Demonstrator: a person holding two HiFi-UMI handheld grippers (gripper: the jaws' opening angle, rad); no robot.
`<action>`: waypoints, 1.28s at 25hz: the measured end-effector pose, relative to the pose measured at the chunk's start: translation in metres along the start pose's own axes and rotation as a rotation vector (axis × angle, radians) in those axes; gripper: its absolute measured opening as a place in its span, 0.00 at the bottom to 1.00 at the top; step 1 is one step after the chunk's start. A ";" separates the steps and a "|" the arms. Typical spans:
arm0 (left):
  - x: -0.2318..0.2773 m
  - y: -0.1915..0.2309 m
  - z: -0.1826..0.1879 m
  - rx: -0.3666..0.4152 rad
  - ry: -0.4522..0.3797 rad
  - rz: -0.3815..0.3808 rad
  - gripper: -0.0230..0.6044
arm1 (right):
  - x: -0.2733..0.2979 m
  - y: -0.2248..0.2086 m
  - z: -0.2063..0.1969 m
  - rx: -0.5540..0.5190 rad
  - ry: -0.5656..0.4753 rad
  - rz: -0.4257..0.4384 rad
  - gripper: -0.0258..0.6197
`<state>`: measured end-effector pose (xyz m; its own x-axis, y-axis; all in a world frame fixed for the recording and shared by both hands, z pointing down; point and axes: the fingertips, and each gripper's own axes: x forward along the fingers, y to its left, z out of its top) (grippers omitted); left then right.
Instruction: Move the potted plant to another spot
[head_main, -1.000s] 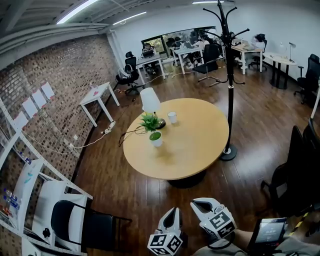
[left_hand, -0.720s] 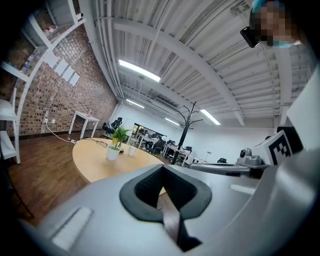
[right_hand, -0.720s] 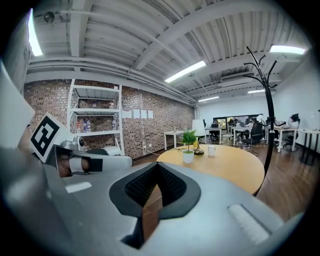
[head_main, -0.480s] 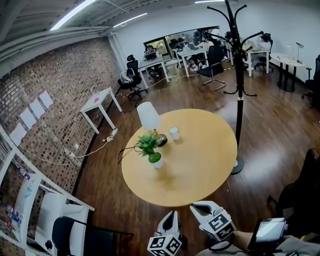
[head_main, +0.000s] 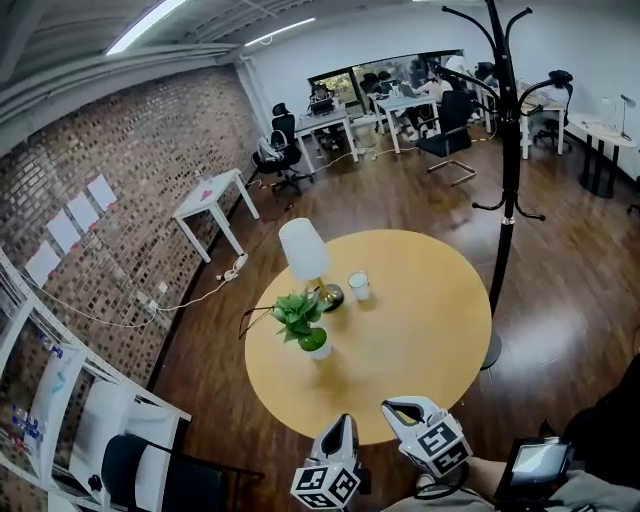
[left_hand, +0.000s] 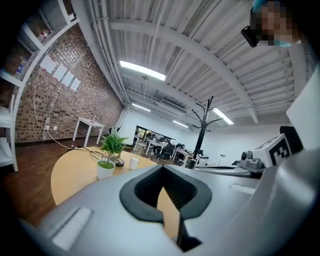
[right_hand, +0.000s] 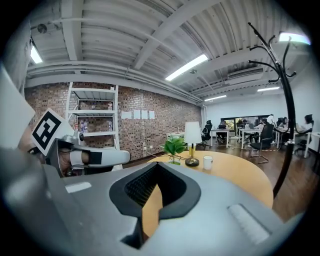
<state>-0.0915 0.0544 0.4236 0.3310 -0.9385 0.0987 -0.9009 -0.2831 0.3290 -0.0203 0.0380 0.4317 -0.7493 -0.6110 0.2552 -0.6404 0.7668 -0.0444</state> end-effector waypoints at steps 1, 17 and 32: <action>0.005 -0.001 0.000 0.002 0.002 0.004 0.02 | 0.002 -0.006 0.001 0.002 -0.002 0.004 0.05; 0.073 0.086 0.019 -0.021 0.033 -0.005 0.02 | 0.105 -0.039 0.013 0.025 0.022 -0.016 0.05; 0.138 0.184 0.012 -0.043 0.115 -0.002 0.02 | 0.219 -0.067 -0.001 0.035 0.096 -0.032 0.05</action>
<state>-0.2152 -0.1295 0.4868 0.3650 -0.9084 0.2039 -0.8882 -0.2741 0.3687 -0.1411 -0.1469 0.4919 -0.7101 -0.6122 0.3479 -0.6704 0.7389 -0.0679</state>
